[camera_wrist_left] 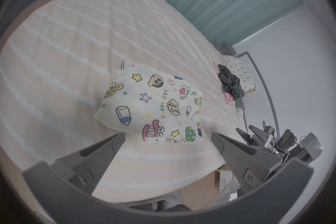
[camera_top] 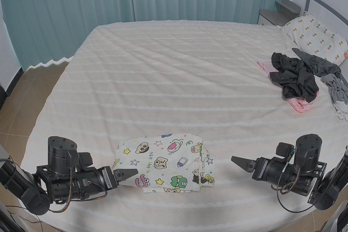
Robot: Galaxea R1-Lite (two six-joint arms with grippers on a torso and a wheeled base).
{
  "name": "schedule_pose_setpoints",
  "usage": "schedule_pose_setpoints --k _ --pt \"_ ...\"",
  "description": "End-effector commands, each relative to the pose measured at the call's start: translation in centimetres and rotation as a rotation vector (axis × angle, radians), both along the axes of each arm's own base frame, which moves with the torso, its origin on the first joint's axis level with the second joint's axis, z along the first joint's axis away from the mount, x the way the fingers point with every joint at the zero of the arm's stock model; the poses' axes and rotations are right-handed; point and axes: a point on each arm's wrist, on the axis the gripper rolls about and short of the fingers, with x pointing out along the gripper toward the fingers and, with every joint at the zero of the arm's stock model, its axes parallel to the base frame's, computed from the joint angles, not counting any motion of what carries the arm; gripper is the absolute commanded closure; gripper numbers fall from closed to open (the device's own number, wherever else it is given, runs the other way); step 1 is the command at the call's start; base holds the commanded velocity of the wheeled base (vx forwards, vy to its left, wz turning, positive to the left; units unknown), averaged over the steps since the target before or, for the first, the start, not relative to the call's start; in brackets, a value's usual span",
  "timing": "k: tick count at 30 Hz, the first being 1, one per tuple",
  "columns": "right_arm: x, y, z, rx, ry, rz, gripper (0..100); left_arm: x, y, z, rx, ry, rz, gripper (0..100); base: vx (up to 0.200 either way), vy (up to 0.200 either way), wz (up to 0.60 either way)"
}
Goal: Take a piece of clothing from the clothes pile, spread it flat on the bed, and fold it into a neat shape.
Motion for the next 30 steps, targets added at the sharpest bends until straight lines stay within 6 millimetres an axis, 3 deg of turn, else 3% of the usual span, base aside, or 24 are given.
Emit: schedule_pose_setpoints --k 1,6,11,14,19,30 --pt "1.8 1.8 -1.8 -0.026 0.040 0.020 0 0.0 0.0 -0.1 0.002 0.007 0.000 0 -0.200 0.000 0.00" --pt "2.8 3.3 -3.3 -0.046 0.066 0.047 0 0.2 0.2 -0.2 0.006 0.008 0.015 0 -0.120 0.000 0.00" --pt "4.2 4.0 -3.3 -0.030 0.041 0.042 0 0.6 0.4 -0.3 0.007 0.006 0.032 0 0.000 0.000 0.00" --pt "6.4 5.4 -3.4 -0.009 0.005 0.037 0 1.4 0.8 -0.5 -0.007 -0.009 0.062 0 0.000 0.000 0.00" --pt "7.5 6.0 -3.5 -0.026 -0.028 0.049 0 2.1 1.1 -1.0 -0.016 -0.012 0.086 0 0.000 0.000 0.00" --pt "9.1 6.6 -4.3 -0.039 -0.025 0.053 0 2.8 2.4 -0.7 -0.049 -0.034 0.118 0 0.000 0.200 0.00"
